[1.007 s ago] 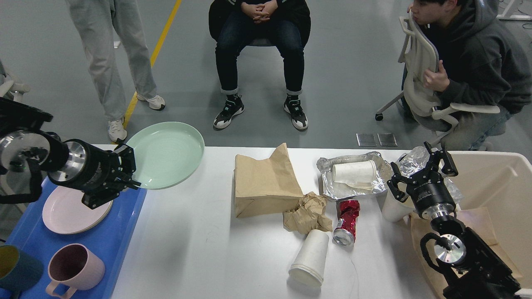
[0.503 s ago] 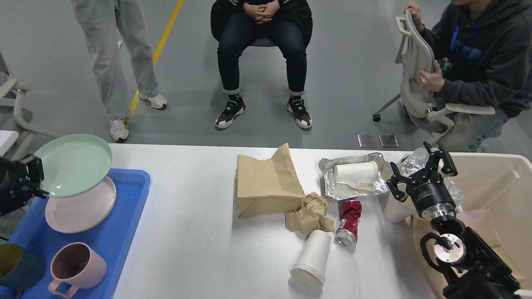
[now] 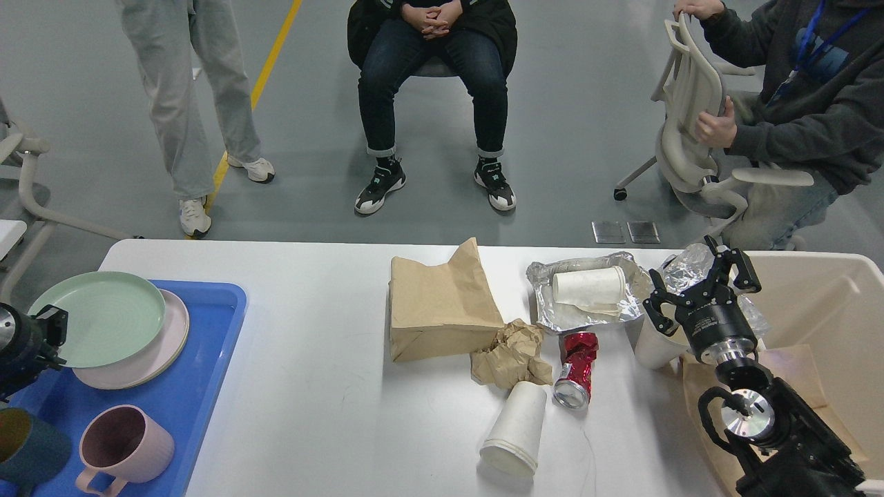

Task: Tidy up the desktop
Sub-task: 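Lift the green plate and lay it on the pink plate, then release the green plate and raise the left gripper above the tray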

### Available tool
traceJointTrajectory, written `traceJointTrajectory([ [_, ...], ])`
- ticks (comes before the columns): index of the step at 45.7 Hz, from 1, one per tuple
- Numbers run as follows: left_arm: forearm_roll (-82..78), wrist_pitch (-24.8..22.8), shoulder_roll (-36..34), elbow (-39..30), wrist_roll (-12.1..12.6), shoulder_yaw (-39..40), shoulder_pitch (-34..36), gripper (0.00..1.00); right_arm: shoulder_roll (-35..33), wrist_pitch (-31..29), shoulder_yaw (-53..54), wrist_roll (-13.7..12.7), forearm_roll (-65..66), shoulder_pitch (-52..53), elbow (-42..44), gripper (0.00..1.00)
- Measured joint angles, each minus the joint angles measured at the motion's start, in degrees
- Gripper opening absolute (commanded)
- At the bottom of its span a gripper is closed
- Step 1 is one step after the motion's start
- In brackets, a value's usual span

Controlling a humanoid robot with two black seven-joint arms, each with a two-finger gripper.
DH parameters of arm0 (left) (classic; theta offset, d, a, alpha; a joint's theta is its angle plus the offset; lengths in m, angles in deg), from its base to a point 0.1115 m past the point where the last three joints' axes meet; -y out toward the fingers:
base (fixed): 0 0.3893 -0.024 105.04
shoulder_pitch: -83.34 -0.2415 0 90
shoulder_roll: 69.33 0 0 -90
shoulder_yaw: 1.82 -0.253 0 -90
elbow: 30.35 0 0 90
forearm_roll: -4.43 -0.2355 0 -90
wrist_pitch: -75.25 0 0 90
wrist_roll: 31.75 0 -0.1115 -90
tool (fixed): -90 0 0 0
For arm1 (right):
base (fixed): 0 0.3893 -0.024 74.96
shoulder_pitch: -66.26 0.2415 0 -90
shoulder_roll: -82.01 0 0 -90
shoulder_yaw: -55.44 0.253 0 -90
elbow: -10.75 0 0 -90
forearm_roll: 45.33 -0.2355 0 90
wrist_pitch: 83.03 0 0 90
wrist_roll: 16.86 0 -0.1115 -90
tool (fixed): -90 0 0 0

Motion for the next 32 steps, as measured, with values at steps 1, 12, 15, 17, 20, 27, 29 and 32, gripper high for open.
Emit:
traceJointTrajectory([
  [1, -0.1, 0.5, 0.3, 0.1, 0.0, 0.2, -0.2, 0.0, 0.0, 0.0, 0.0, 0.0, 0.0, 0.0, 0.0, 1.0],
  [12, -1.0, 2.6, 2.9, 0.5, -0.1, 2.0, -1.8, 0.0, 0.0, 0.0, 0.0, 0.0, -0.1, 0.0, 0.0, 1.0],
  [15, -1.4, 3.7, 3.4, 0.6, -0.2, 2.1, -2.2, 0.0, 0.0, 0.0, 0.0, 0.0, -0.1, 0.0, 0.0, 1.0],
  [17, -1.6, 4.2, 3.6, 0.6, -0.2, 2.2, -2.4, 0.0, 0.0, 0.0, 0.0, 0.0, -0.1, 0.0, 0.0, 1.0],
  [20, -1.7, 4.5, 3.6, 0.6, -0.3, 2.6, -2.7, 0.0, 0.0, 0.0, 0.0, 0.0, -0.1, 0.0, 0.0, 1.0],
  [27, -2.0, 4.8, 3.6, 0.6, -0.4, 4.0, -2.8, 0.04, 0.0, 0.0, 0.0, 0.0, 0.0, 0.0, 0.1, 1.0],
  [29, -2.0, 4.7, 3.6, 0.5, -0.4, 4.3, -2.8, 0.09, 0.0, 0.0, 0.0, 0.0, 0.0, 0.0, 0.1, 1.0],
  [32, -2.0, 4.7, 3.7, 0.3, -0.4, 4.8, -2.8, 0.22, 0.0, 0.0, 0.0, 0.0, 0.0, 0.0, 0.1, 1.0],
])
